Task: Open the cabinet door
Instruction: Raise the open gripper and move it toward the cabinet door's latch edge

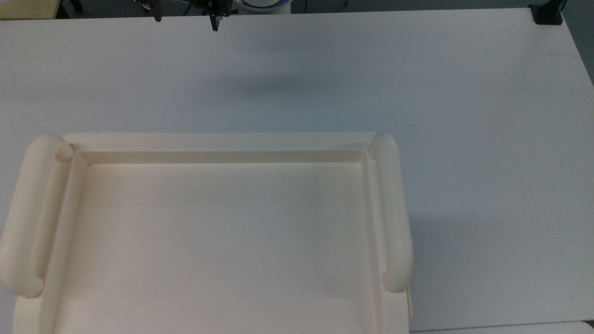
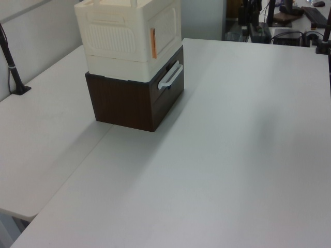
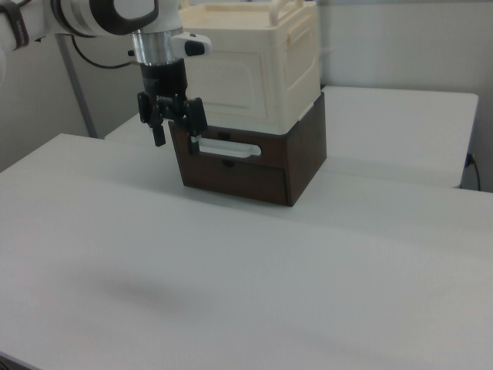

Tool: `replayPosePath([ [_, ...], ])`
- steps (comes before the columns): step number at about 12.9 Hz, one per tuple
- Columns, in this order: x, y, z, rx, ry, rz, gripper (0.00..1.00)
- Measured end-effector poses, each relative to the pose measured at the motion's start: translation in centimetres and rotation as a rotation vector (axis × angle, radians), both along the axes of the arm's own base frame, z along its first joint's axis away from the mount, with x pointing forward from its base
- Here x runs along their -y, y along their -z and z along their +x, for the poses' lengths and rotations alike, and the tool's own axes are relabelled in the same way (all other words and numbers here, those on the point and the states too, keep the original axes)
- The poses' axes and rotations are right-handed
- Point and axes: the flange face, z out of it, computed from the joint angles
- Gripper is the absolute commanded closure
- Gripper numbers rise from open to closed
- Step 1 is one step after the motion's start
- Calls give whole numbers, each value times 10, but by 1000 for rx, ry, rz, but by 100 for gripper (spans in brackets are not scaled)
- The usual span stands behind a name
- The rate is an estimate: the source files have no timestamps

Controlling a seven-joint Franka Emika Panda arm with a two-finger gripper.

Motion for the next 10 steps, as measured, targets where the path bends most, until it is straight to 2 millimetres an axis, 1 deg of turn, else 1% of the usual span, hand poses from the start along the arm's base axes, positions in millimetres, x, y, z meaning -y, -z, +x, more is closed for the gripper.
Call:
replayPosePath([
  [7, 2, 1, 0, 0, 6, 5, 0],
  [10, 6, 2, 0, 2, 15, 19, 0],
])
